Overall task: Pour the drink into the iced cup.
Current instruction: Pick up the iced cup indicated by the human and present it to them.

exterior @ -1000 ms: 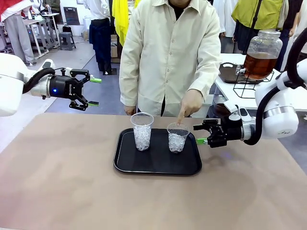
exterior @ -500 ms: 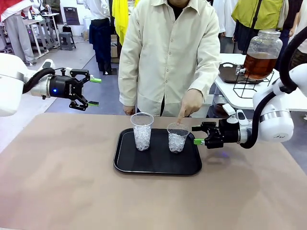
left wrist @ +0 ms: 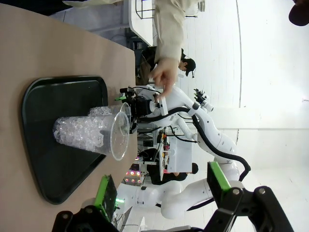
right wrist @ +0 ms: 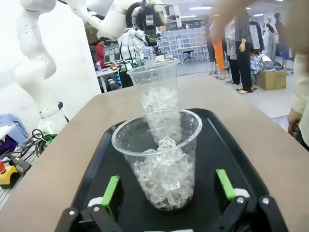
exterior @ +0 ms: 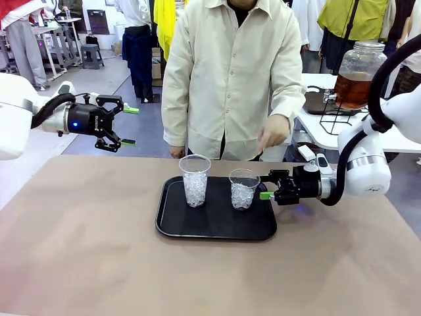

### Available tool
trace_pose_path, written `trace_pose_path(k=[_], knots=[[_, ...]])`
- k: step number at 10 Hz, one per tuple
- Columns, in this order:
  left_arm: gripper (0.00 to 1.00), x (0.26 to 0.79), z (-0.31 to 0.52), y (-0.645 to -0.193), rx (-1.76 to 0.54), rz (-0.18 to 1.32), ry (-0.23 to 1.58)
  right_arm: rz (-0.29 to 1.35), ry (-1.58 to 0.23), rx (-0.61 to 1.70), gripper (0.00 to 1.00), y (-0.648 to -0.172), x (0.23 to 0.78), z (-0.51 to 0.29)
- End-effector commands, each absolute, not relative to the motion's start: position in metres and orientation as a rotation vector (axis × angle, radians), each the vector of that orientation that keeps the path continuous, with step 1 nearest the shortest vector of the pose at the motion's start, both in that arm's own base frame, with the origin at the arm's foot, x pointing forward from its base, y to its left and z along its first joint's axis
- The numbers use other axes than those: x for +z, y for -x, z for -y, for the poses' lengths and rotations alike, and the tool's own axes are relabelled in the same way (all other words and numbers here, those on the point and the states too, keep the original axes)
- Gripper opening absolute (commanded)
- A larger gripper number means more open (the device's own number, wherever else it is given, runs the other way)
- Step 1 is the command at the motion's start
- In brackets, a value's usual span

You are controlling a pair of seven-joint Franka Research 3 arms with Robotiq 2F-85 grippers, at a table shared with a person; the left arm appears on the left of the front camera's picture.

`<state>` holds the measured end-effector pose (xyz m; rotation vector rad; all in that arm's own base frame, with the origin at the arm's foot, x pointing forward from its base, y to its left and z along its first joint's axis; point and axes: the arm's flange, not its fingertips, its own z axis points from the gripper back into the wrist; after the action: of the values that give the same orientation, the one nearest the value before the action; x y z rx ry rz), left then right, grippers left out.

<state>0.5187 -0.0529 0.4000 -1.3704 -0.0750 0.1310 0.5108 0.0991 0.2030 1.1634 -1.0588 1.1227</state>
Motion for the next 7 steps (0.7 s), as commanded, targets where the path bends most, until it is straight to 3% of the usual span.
trace_pose_path(k=[1,7], knots=[[1.00,0.402,0.052,-0.518,0.142,0.072,1.369,1.084,-1.188,1.100,1.00,-0.519,0.204,-0.110],[1.00,0.402,0.052,-0.518,0.142,0.072,1.369,1.029,-1.244,1.131,1.00,-0.517,0.203,-0.130]])
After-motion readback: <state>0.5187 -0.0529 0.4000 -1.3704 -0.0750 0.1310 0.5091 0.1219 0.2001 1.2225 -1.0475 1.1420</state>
